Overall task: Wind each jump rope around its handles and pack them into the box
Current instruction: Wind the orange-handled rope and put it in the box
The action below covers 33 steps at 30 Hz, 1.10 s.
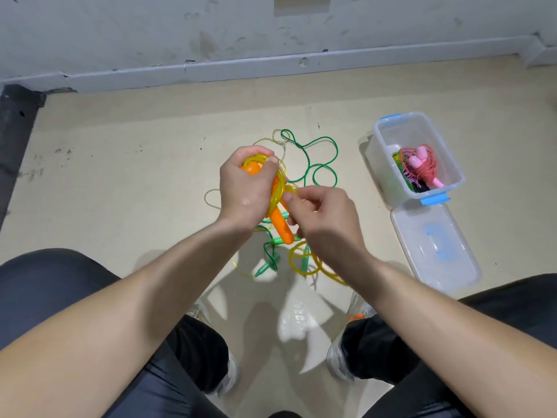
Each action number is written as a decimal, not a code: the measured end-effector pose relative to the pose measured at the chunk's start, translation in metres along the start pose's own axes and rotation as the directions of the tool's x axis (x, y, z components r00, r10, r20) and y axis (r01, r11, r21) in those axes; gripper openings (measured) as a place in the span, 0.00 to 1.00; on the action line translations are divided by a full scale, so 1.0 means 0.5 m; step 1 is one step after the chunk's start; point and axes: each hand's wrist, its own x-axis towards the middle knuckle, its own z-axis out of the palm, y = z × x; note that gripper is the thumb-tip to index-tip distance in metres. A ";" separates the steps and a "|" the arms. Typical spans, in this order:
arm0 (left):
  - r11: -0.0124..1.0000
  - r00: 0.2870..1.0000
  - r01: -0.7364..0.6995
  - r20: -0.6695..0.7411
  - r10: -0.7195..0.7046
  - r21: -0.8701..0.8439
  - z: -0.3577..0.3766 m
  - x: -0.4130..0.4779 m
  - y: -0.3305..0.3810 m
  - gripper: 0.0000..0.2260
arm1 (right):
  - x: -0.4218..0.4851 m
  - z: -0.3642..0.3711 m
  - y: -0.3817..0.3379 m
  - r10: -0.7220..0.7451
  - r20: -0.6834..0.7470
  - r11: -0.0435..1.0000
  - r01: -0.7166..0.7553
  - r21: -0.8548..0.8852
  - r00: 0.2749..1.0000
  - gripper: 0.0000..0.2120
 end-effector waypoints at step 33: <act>0.900 0.949 0.300 -0.001 -0.317 -0.316 0.004 0.005 -0.004 0.16 | -0.067 0.066 0.040 -0.417 0.176 0.463 0.375 -0.803 0.892 0.17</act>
